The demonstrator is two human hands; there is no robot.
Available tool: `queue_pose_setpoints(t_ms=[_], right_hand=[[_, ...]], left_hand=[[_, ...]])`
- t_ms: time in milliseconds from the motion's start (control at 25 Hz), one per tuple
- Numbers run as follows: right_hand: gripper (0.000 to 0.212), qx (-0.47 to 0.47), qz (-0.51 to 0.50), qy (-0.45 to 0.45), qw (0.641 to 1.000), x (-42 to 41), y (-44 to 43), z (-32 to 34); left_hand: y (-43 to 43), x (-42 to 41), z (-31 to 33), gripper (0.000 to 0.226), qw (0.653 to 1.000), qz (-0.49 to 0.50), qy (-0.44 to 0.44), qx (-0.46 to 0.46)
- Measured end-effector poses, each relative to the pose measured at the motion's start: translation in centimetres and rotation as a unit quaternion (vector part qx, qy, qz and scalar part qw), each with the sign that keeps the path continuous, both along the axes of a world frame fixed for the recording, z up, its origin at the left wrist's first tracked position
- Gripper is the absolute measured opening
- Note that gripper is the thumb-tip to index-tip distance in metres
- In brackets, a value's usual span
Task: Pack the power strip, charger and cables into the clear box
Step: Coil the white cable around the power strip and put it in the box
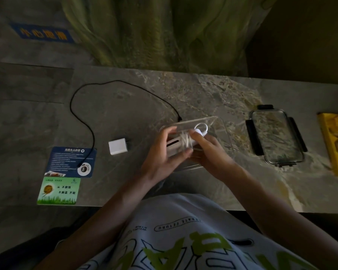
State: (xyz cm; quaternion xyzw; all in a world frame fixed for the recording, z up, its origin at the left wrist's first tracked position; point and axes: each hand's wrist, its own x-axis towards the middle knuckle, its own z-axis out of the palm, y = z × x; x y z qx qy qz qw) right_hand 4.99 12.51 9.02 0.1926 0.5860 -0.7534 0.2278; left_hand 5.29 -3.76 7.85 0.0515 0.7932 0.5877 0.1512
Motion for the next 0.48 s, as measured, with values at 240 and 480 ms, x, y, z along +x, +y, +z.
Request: queue_pose_setpoints(t_ms=[240,480], right_hand=[[0.047,-0.017,0.006,0.033,0.999,-0.5,1.1,-1.1],[0.035,-0.024,-0.003,0.070,0.997,-1.0,1.7,-2.1]], left_hand=[[0.4,-0.8,-1.4,0.056,0.911,0.094,-0.345,0.206],[1.1,-2.0,-2.2,0.026,0.899,0.074,-0.349,0.252]])
